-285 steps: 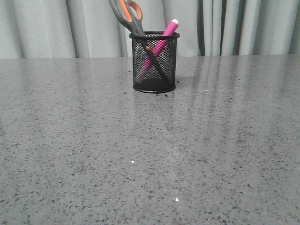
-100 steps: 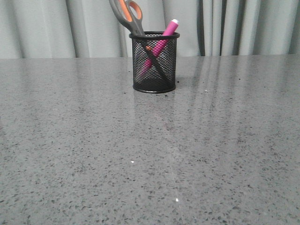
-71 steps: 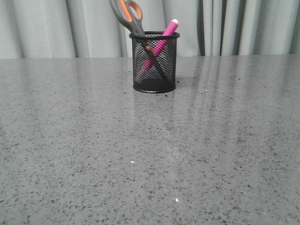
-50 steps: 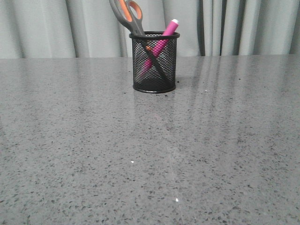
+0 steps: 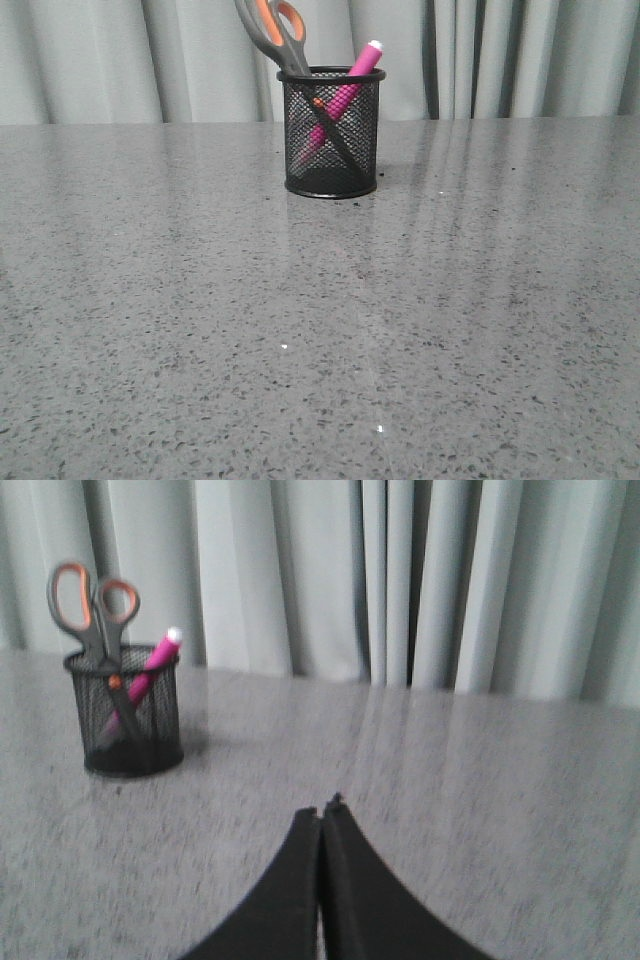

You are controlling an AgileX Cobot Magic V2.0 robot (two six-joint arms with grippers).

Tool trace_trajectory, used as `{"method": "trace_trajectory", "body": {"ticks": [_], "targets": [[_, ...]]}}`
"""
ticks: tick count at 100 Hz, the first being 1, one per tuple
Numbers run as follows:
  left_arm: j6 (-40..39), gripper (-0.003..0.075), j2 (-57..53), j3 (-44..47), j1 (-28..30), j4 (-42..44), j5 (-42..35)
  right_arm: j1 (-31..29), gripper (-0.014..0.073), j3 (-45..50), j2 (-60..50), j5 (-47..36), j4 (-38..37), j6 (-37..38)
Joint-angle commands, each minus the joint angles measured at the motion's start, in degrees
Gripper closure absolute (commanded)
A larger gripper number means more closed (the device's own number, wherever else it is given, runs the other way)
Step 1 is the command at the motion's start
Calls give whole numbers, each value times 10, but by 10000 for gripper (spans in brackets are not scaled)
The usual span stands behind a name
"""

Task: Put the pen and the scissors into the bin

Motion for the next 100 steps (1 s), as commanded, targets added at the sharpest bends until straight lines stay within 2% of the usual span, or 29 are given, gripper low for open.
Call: {"method": "trace_trajectory", "body": {"ticks": [1, 5, 20, 25, 39, 100], "targets": [[-6, 739, -18, 25, 2, -5, -41, -12, 669, 21, -5, -62, 46, -37], [-6, 739, -18, 25, 2, -5, -41, -21, 669, 38, -5, -85, 68, -43], [-6, 739, -18, 25, 2, -5, -41, -54, 669, 84, -8, -140, 68, -45], [-6, 739, -18, 25, 2, -5, -41, -64, 669, 84, -11, -116, 68, -45], [-6, 739, -18, 25, 2, -5, -41, -76, 669, 84, -11, -121, 68, -59], [-6, 739, -18, 25, 2, -5, -41, -76, 669, 84, -11, -111, 64, -65]]}}
